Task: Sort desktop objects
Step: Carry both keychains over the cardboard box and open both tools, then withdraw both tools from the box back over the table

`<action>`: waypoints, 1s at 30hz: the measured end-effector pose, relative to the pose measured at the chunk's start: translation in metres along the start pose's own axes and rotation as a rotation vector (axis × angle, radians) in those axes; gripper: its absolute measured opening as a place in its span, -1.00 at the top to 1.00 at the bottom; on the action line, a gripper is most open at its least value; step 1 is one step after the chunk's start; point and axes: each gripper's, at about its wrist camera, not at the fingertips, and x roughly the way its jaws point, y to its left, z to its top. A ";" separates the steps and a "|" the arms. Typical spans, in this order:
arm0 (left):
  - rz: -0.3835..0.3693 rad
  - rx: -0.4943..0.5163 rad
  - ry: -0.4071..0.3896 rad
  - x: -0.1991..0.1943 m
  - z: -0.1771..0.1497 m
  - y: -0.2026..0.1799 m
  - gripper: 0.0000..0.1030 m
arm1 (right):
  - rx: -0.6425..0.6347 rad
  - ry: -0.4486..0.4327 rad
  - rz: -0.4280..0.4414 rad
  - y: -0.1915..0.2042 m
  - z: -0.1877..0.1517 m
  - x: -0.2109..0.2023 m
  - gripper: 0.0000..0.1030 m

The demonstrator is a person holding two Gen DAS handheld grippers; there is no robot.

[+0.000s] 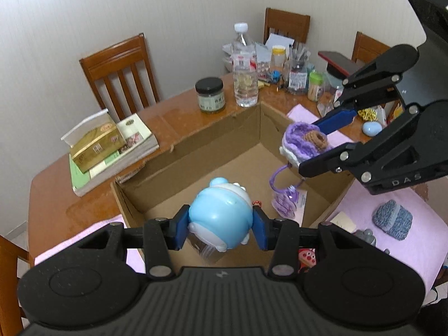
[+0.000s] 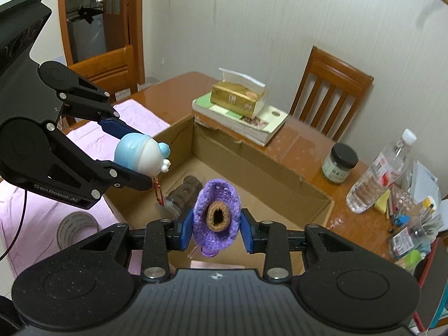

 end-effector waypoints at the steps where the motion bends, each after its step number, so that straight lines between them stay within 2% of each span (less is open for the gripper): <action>1: 0.002 0.000 0.008 0.002 -0.002 0.000 0.12 | 0.000 0.005 0.001 0.000 -0.001 0.002 0.23; 4: 0.002 -0.001 0.028 0.008 -0.005 0.000 0.09 | 0.005 0.016 0.007 0.002 -0.004 0.007 0.23; 7: 0.006 0.006 0.046 0.010 -0.007 -0.001 -0.14 | 0.011 0.028 0.014 0.004 -0.005 0.009 0.21; 11: 0.026 0.015 0.041 0.006 -0.011 -0.003 -0.46 | 0.012 0.017 0.016 0.008 -0.004 0.006 0.02; 13: 0.024 0.015 0.040 0.003 -0.012 -0.003 -0.49 | 0.008 0.013 0.010 0.009 -0.003 0.004 -0.03; 16: 0.021 0.017 0.040 -0.002 -0.015 -0.005 -0.65 | 0.006 0.009 0.006 0.012 -0.003 0.000 -0.18; 19: 0.019 0.022 0.044 -0.006 -0.019 -0.007 -0.69 | 0.011 0.008 0.001 0.014 -0.005 -0.003 -0.39; 20: 0.021 0.023 0.046 -0.007 -0.020 -0.008 -0.71 | 0.013 0.007 -0.003 0.015 -0.007 -0.004 -0.52; 22: 0.024 0.027 0.049 -0.010 -0.023 -0.009 -0.74 | 0.017 0.005 -0.006 0.018 -0.009 -0.006 -0.66; 24: 0.020 0.028 0.052 -0.014 -0.026 -0.010 -0.74 | 0.024 0.004 -0.004 0.020 -0.011 -0.007 -0.72; 26: 0.022 0.027 0.052 -0.015 -0.027 -0.011 -0.76 | 0.035 0.004 -0.001 0.021 -0.013 -0.009 -0.91; 28: 0.026 0.027 0.051 -0.018 -0.031 -0.012 -0.80 | 0.046 -0.007 0.003 0.023 -0.016 -0.012 -1.00; 30: 0.028 0.026 0.045 -0.023 -0.035 -0.013 -0.81 | 0.059 -0.012 0.011 0.024 -0.018 -0.015 -1.00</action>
